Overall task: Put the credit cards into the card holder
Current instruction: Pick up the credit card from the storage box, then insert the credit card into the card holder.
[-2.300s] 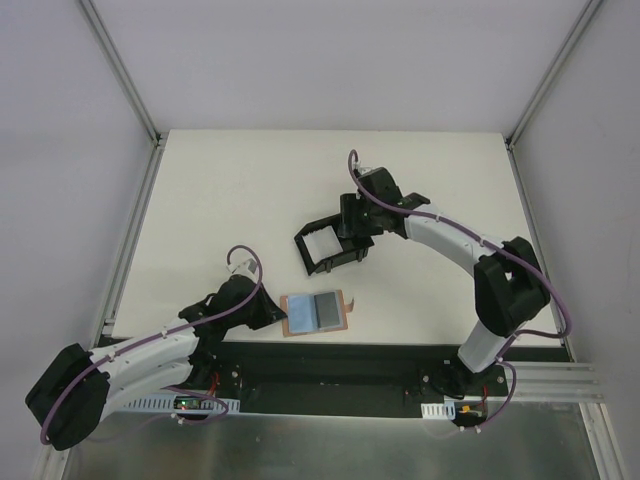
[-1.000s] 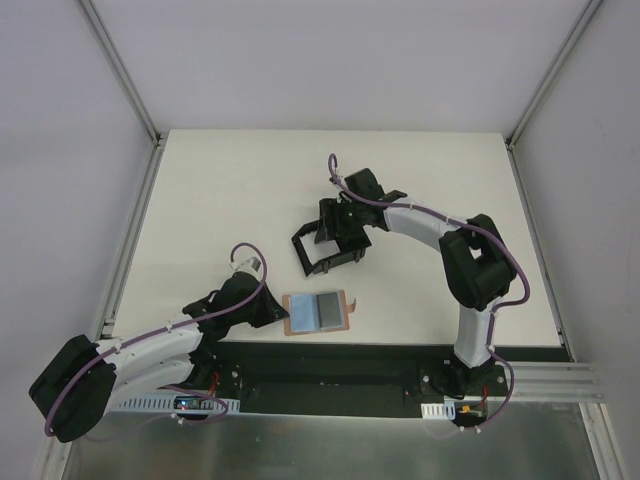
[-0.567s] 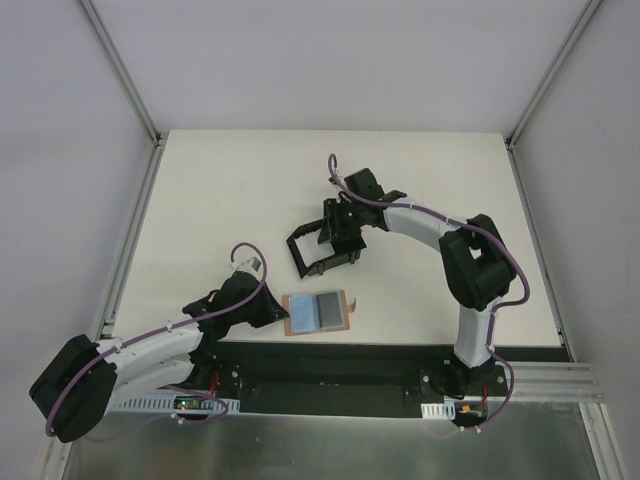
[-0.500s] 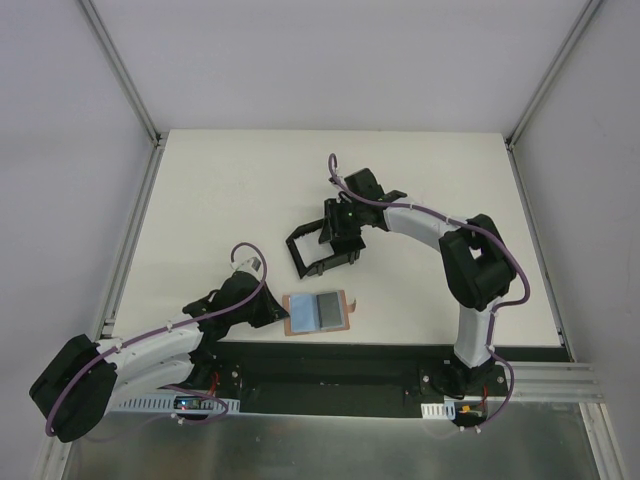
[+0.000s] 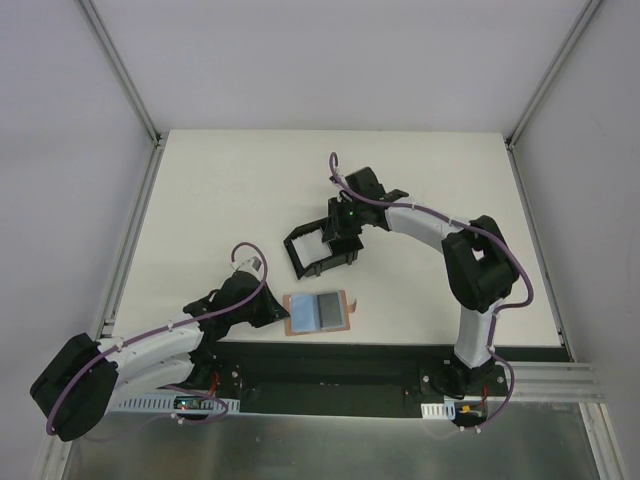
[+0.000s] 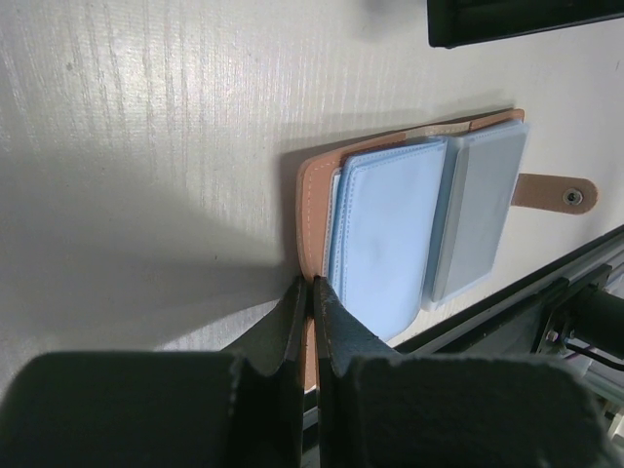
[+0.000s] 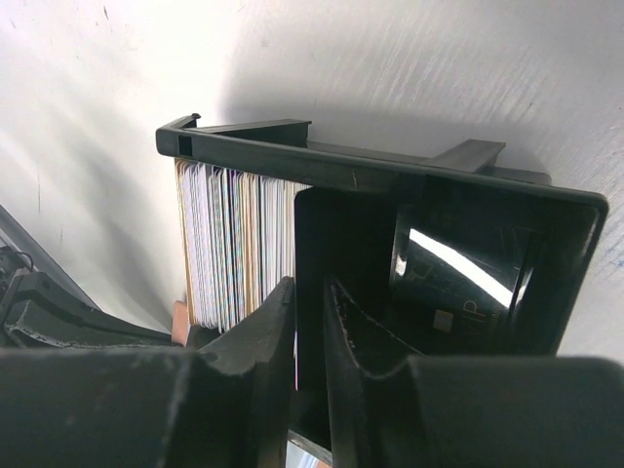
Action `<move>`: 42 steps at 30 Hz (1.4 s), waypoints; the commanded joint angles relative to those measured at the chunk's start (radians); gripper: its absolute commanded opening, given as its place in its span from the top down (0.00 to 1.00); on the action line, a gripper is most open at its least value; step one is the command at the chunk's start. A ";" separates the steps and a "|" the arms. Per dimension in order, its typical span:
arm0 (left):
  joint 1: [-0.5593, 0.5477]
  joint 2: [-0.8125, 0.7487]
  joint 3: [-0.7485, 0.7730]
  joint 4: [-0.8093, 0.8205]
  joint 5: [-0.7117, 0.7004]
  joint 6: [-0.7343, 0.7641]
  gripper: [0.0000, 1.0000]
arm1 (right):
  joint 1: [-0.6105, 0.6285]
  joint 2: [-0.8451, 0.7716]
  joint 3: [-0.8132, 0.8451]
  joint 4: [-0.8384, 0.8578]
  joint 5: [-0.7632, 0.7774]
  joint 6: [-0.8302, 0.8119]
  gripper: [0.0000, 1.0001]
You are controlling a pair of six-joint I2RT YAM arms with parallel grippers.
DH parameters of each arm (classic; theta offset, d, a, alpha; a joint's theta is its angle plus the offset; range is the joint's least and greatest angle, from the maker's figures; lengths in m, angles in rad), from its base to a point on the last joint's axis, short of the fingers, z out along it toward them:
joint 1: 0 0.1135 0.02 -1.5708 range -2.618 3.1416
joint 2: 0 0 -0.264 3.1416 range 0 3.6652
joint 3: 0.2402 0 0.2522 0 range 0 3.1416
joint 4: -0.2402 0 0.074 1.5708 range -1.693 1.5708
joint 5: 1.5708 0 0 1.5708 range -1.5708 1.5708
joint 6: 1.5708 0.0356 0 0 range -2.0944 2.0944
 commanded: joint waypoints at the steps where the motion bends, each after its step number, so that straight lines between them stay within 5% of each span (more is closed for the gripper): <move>1: 0.008 0.017 0.013 -0.024 0.005 0.026 1.00 | 0.007 -0.068 0.023 -0.007 -0.005 0.000 0.82; 10: 0.008 0.008 0.007 -0.021 0.005 0.023 1.00 | 0.005 -0.119 0.039 -0.049 0.087 -0.037 1.00; 26: 0.008 -0.020 -0.023 -0.017 0.010 0.011 1.00 | 0.007 -0.318 0.001 -0.056 0.199 -0.036 1.00; 42: 0.008 -0.026 -0.032 -0.003 0.025 0.000 1.00 | 0.099 -0.781 -0.665 0.355 0.118 0.414 1.00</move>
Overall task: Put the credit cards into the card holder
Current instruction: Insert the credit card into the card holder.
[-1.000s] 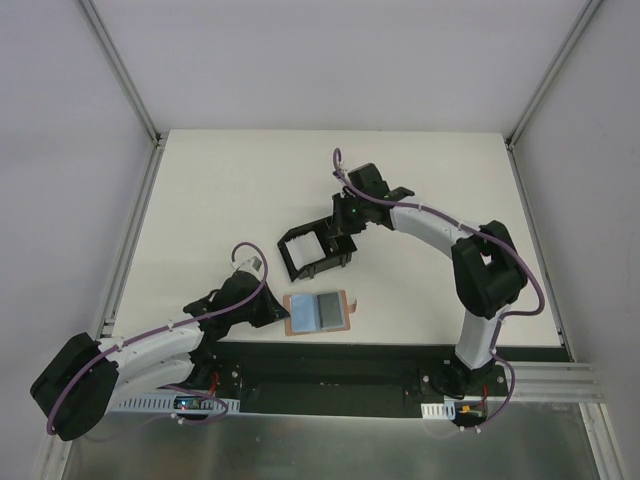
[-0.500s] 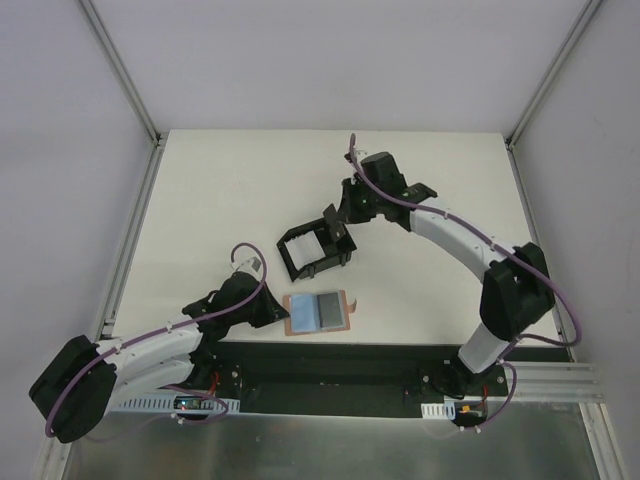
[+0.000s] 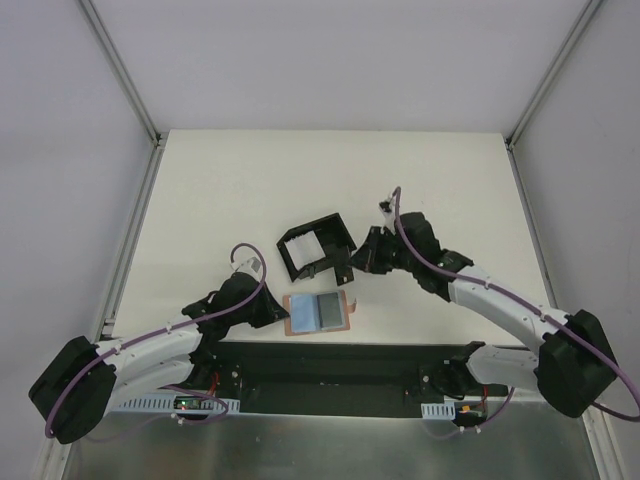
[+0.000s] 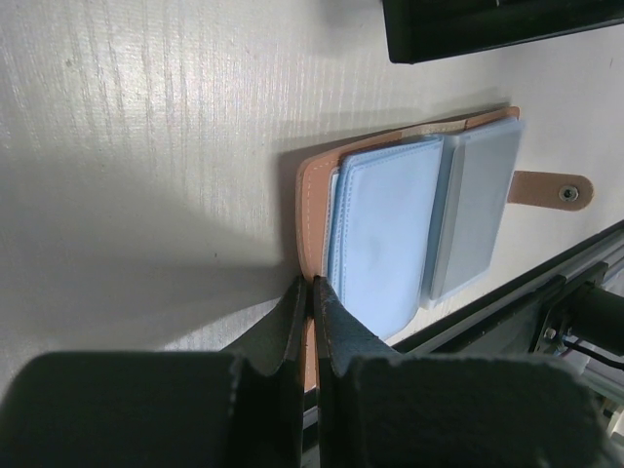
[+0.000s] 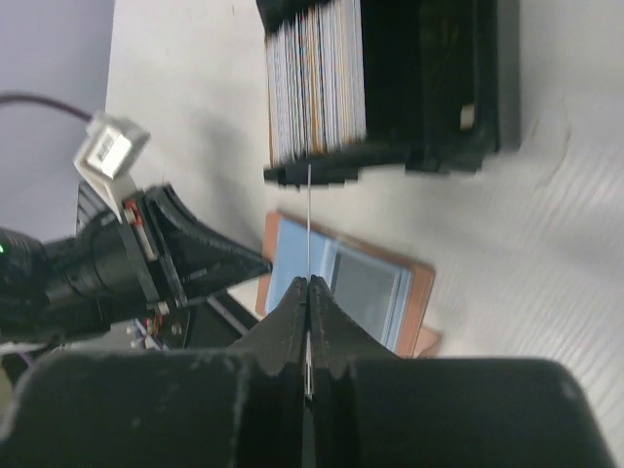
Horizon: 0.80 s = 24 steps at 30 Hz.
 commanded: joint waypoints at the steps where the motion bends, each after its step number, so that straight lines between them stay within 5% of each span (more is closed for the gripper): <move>1: 0.008 -0.008 -0.021 -0.011 0.021 -0.002 1.00 | 0.085 -0.097 -0.133 0.150 0.009 0.152 1.00; 9: 0.008 -0.011 -0.046 -0.002 0.021 -0.032 1.00 | 0.283 -0.024 -0.290 0.317 0.153 0.266 1.00; 24: 0.008 -0.023 -0.075 0.012 0.025 -0.055 1.00 | 0.322 0.147 -0.337 0.481 0.185 0.326 1.00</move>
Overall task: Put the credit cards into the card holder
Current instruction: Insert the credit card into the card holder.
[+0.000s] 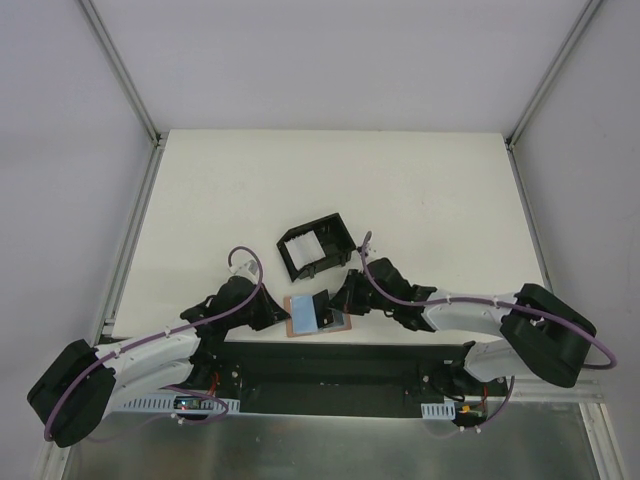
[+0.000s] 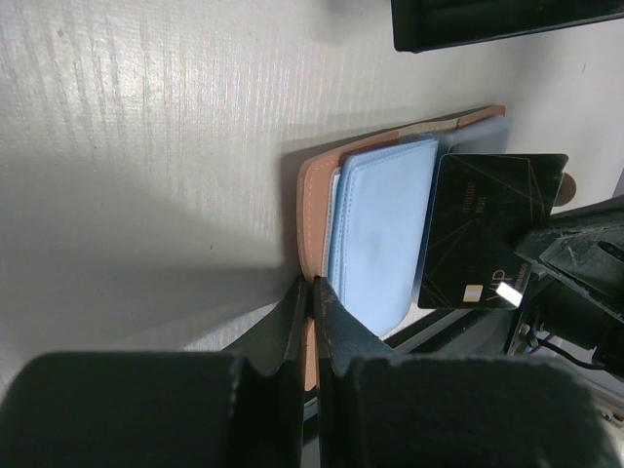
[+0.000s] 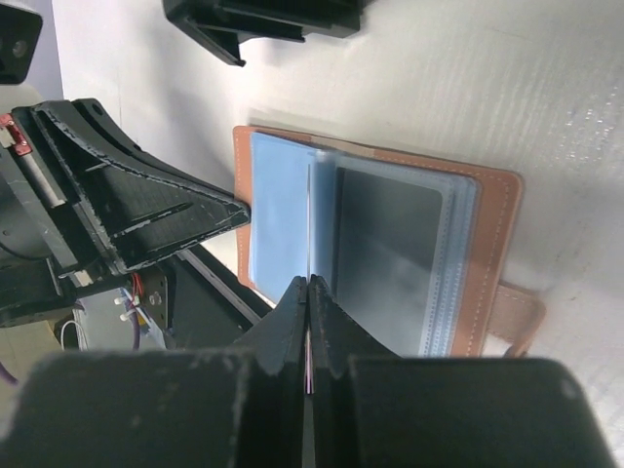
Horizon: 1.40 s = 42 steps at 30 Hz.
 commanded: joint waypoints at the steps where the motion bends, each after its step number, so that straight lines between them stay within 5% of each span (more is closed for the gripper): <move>1: 0.008 0.003 -0.023 -0.049 0.000 0.002 1.00 | 0.005 0.013 -0.025 0.079 0.032 0.019 1.00; 35: 0.008 0.016 -0.029 -0.037 -0.003 0.002 1.00 | -0.058 0.100 -0.080 0.153 -0.007 -0.004 1.00; 42: 0.008 0.029 -0.021 -0.030 -0.003 0.002 1.00 | 0.024 0.175 -0.031 0.176 -0.002 0.033 1.00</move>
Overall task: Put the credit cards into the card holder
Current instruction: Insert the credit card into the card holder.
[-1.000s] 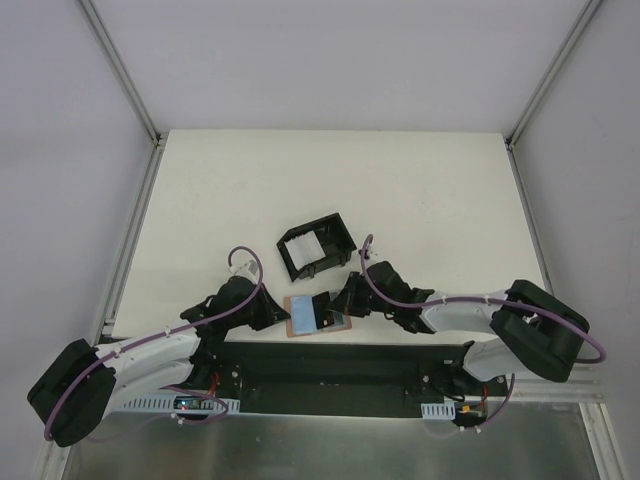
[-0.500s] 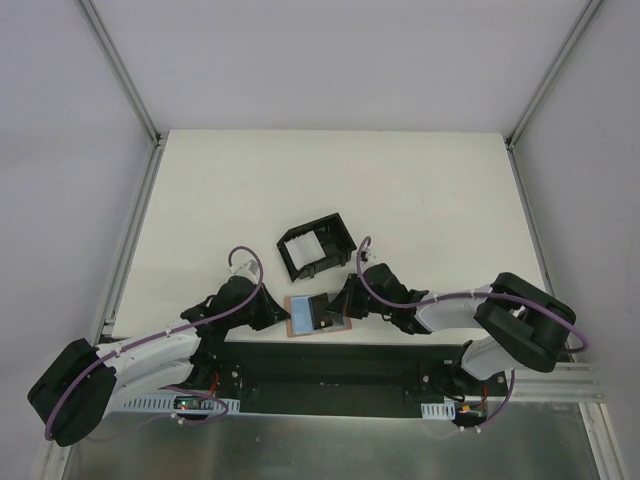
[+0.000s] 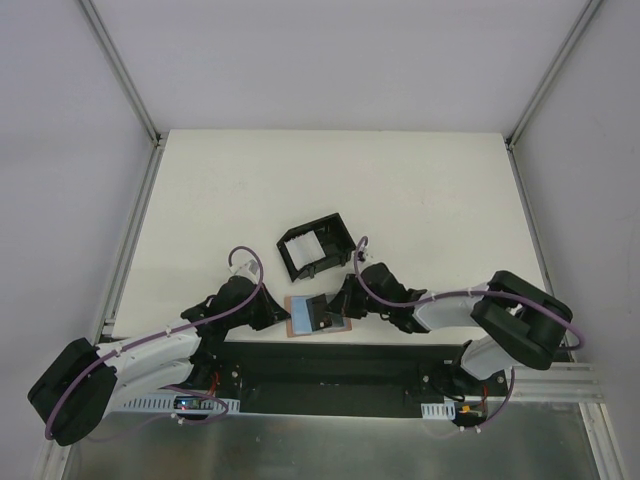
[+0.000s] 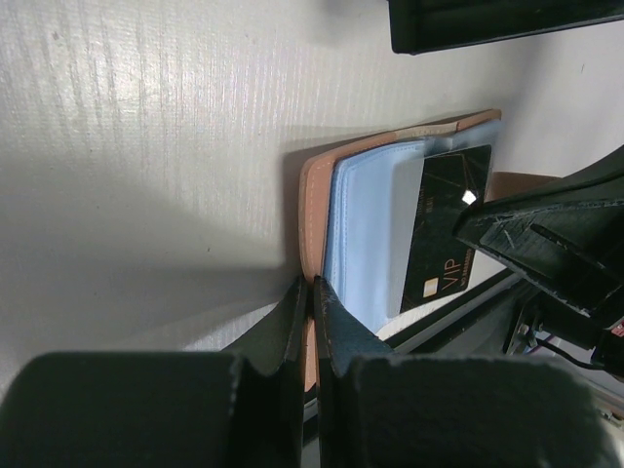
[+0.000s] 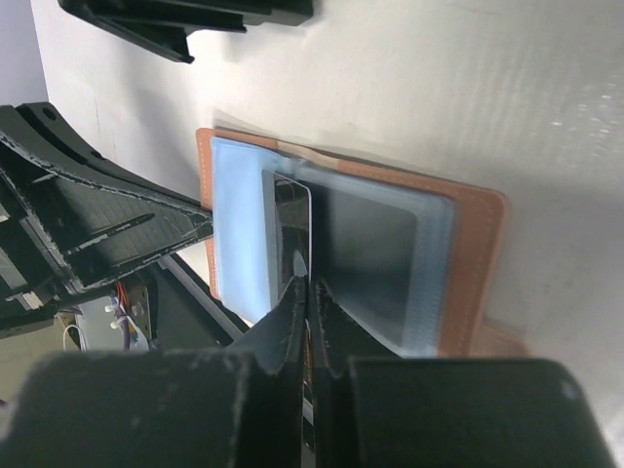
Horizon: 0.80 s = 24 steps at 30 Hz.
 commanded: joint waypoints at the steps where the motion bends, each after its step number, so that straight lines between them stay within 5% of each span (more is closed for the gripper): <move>1: 0.008 0.021 -0.021 -0.040 -0.001 0.002 1.00 | 0.039 0.054 0.033 0.004 0.021 0.009 1.00; 17: 0.008 0.024 -0.023 -0.029 -0.004 -0.008 1.00 | 0.123 0.072 0.046 0.014 0.208 0.161 0.96; 24: 0.008 0.026 -0.026 -0.029 -0.002 -0.007 1.00 | 0.123 0.006 0.056 -0.090 0.251 0.089 0.76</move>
